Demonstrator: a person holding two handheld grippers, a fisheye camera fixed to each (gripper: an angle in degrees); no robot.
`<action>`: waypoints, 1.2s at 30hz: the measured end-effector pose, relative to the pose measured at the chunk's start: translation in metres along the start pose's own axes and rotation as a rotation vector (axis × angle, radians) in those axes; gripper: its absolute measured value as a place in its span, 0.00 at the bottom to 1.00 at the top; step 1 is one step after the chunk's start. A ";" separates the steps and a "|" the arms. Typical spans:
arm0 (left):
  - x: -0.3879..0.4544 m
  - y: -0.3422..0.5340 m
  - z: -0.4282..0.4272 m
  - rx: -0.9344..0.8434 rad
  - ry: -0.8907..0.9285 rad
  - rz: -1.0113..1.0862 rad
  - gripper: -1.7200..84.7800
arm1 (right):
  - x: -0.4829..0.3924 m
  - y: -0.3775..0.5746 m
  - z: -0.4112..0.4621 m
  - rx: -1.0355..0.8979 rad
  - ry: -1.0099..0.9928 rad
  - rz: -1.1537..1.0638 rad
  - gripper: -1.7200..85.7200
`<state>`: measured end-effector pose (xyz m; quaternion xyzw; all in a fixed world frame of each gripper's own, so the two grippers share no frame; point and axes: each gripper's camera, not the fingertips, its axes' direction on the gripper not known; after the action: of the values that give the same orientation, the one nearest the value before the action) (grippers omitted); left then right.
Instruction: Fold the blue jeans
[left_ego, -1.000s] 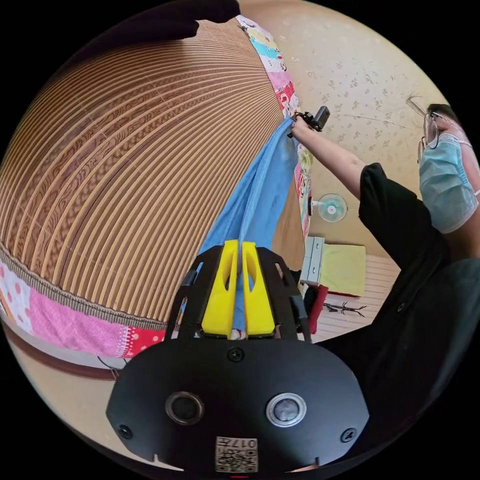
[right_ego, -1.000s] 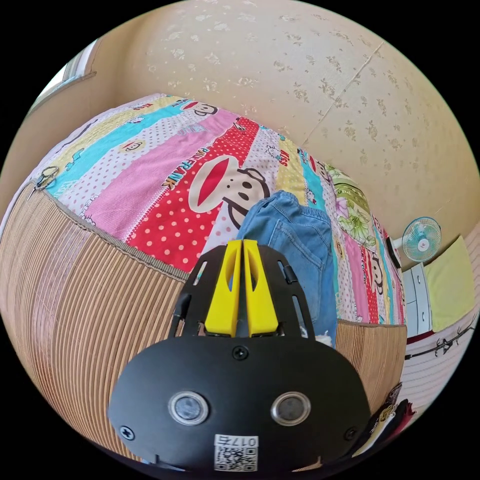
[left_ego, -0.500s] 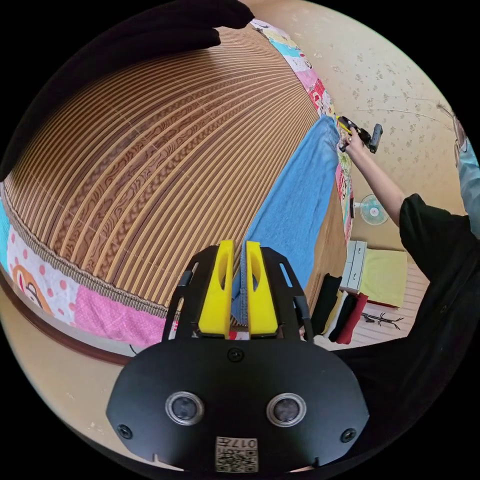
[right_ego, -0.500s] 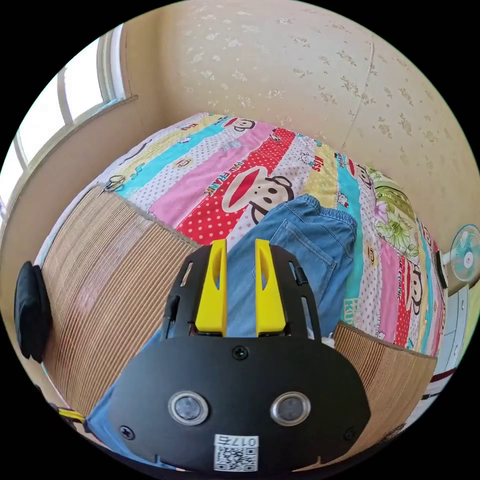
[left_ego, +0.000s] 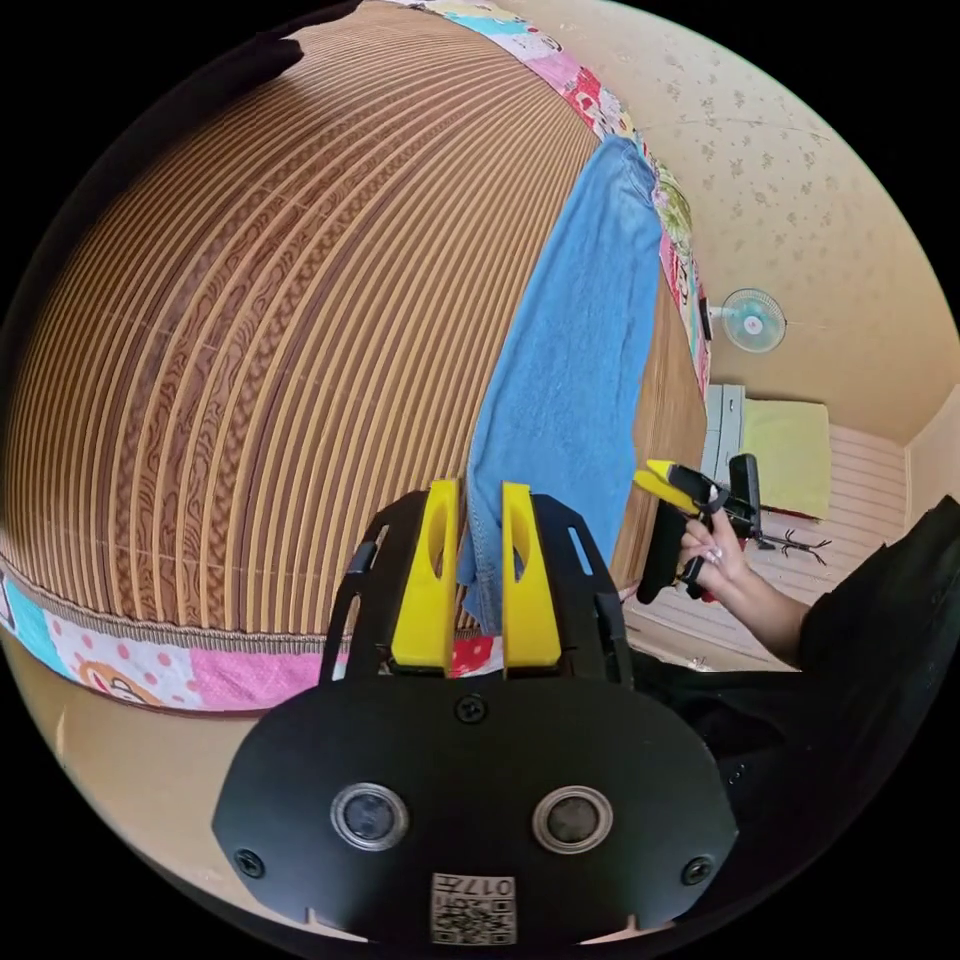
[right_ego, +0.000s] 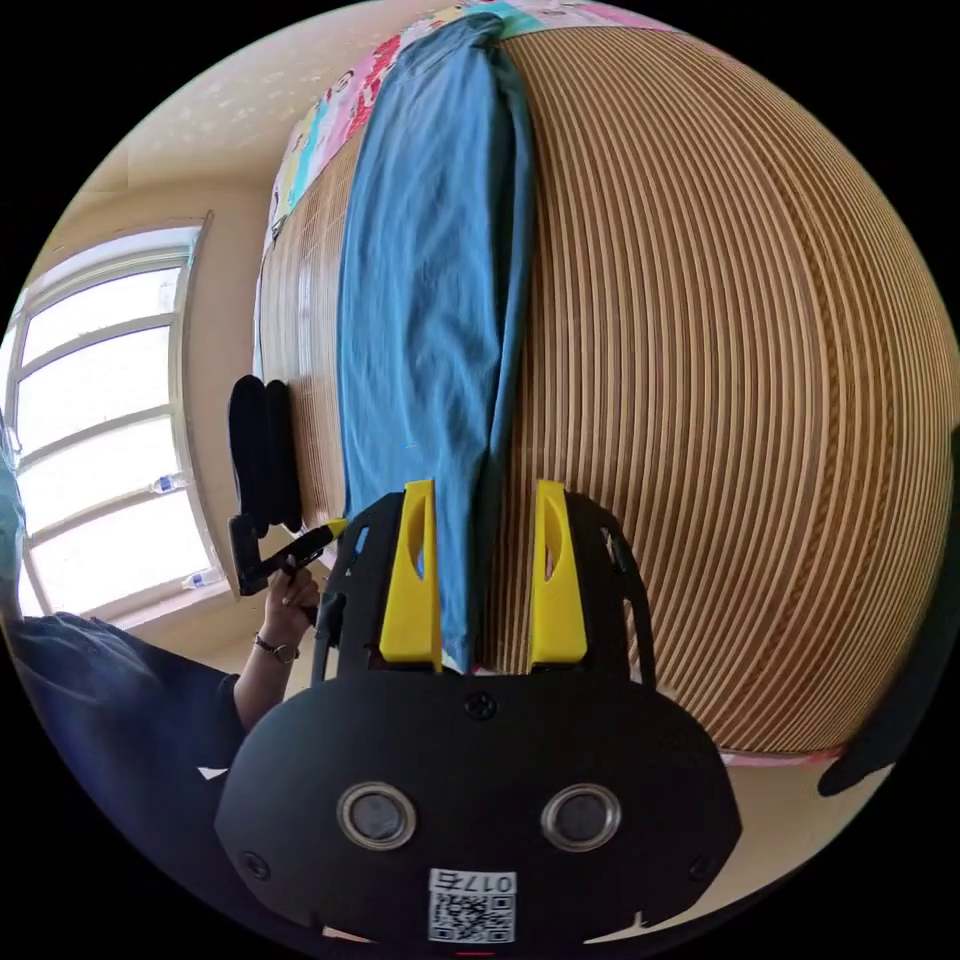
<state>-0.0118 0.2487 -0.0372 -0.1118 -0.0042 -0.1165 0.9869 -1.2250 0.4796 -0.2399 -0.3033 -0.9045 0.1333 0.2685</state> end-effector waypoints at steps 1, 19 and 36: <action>0.004 0.001 0.001 -0.009 -0.021 0.017 0.10 | 0.001 0.016 0.004 -0.008 -0.043 0.001 0.17; 0.048 0.063 -0.012 -0.055 0.169 0.154 0.02 | -0.001 0.090 -0.212 -0.141 -0.163 -0.310 0.03; 0.049 0.057 -0.020 -0.012 0.095 0.189 0.10 | 0.042 0.171 -0.318 -0.006 -0.154 -0.064 0.12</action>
<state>0.0487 0.2870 -0.0675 -0.1118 0.0539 -0.0280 0.9919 -0.9916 0.6639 -0.0315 -0.2639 -0.9322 0.1448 0.2011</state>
